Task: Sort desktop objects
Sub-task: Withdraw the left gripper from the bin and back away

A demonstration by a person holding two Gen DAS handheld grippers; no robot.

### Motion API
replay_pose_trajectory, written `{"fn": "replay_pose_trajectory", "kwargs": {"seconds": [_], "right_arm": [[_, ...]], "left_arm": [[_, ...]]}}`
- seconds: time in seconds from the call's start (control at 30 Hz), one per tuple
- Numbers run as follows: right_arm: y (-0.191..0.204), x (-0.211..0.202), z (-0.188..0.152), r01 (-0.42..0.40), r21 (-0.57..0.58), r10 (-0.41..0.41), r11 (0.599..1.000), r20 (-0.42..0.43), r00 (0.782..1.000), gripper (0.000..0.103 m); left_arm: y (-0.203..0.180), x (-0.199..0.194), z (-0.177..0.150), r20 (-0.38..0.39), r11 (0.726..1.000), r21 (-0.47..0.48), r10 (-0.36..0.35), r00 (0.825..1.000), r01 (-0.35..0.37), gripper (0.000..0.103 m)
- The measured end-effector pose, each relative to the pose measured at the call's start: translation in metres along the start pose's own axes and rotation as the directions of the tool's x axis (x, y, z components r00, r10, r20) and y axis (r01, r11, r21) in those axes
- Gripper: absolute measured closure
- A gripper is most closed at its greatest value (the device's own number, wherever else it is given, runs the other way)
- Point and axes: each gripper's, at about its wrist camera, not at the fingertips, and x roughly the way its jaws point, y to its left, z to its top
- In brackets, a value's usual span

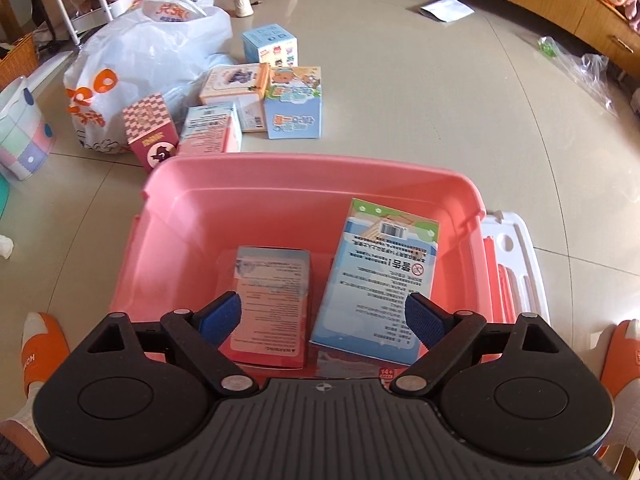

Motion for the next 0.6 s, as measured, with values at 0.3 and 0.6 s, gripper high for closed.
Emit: {"fn": "replay_pose_trajectory", "kwargs": {"seconds": [0.3, 0.6], "right_arm": [[0.001, -0.015, -0.002, -0.006, -0.014, 0.007, 1.0, 0.024, 1.0, 0.017], [-0.002, -0.024, -0.002, -0.012, -0.016, 0.013, 1.0, 0.032, 0.999, 0.016]], "left_arm": [[0.02, -0.021, -0.006, 0.004, 0.999, -0.051, 0.014, 1.0, -0.014, 0.012], [0.025, -0.039, -0.024, 0.0, 0.997, -0.08, 0.004, 1.0, -0.004, 0.012]]}}
